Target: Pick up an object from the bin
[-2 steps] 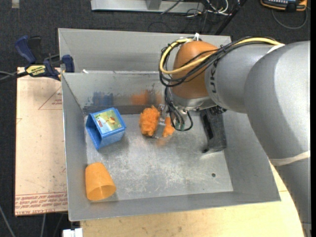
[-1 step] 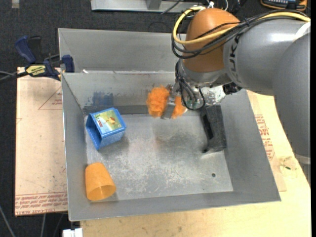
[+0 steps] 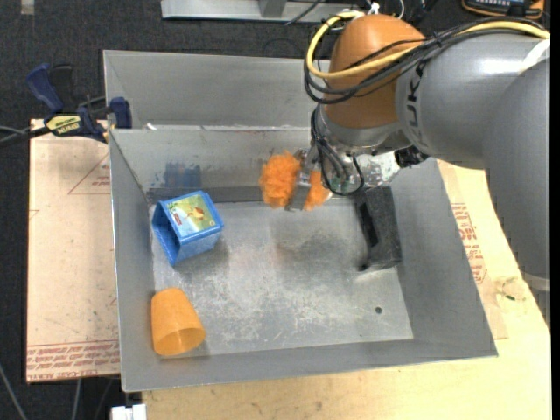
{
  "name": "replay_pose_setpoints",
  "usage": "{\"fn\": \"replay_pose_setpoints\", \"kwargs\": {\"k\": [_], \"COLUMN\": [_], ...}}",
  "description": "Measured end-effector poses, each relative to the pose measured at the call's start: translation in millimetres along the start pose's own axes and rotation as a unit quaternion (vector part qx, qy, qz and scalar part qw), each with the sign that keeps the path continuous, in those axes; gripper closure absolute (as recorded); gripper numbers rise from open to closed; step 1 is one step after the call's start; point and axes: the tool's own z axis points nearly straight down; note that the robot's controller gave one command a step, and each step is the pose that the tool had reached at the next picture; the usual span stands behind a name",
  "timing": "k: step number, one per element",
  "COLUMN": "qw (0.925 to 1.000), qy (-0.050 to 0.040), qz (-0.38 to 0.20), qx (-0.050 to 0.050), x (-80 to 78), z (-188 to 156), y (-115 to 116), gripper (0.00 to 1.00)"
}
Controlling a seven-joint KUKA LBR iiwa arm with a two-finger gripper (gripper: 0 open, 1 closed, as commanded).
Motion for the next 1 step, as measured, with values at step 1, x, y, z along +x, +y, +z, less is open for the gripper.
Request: {"fn": "replay_pose_setpoints", "kwargs": {"k": [1], "qw": [1.0], "qy": [0.0001], "qz": [0.0], "qx": [0.0], "x": [0.2], "z": [0.2], "y": [-0.2], "gripper": [1.0]}}
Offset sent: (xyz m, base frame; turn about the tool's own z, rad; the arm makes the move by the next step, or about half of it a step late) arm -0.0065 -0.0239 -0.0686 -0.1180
